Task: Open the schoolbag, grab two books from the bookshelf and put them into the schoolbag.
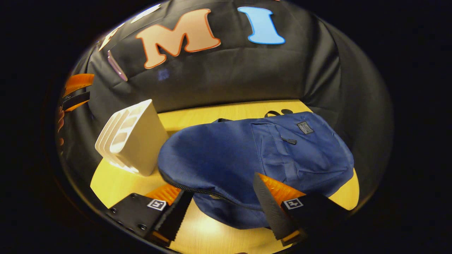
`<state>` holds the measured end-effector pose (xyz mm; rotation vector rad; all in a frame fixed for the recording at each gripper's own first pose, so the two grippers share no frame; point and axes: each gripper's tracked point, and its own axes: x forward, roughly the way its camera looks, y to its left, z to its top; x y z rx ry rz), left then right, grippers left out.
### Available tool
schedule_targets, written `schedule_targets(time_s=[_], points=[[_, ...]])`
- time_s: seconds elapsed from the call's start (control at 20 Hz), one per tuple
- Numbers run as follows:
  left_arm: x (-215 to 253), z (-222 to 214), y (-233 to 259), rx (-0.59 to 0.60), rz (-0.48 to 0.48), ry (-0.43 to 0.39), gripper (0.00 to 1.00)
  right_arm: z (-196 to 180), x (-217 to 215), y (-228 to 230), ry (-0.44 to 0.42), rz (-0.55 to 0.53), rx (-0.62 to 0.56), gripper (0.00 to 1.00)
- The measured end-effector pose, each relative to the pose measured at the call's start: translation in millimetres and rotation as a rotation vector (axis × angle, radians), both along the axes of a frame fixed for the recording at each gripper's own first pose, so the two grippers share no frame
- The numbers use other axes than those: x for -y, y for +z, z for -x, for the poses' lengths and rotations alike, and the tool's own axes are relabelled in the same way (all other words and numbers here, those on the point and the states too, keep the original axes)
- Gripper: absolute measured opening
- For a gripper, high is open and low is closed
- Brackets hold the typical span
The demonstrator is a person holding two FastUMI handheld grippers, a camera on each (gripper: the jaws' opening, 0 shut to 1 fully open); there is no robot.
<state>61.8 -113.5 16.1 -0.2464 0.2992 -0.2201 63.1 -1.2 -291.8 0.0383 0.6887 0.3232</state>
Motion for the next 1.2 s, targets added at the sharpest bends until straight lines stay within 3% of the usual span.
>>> schedule_targets(time_s=[0.1, 0.35, 0.9, 1.2], points=[[-16.5, 8.0, -7.7, -0.001, -0.03, 0.013, 0.96, 8.5, -3.4, 12.7, 0.006, 0.011, 0.027, 1.0], [-43.4, 23.2, -16.2, 0.004, -0.079, 0.024, 0.96, 29.4, -22.3, 56.3, 0.019, -0.013, 0.086, 1.0], [-84.1, 31.5, 19.8, 0.112, -0.142, 0.053, 0.96, -8.1, -35.0, 232.5, -0.076, -0.071, 0.48, 1.0], [-85.1, 40.7, 39.3, 0.175, -0.168, 0.04, 0.96, 3.1, -41.7, 285.3, -0.107, -0.14, 0.599, 1.0]])
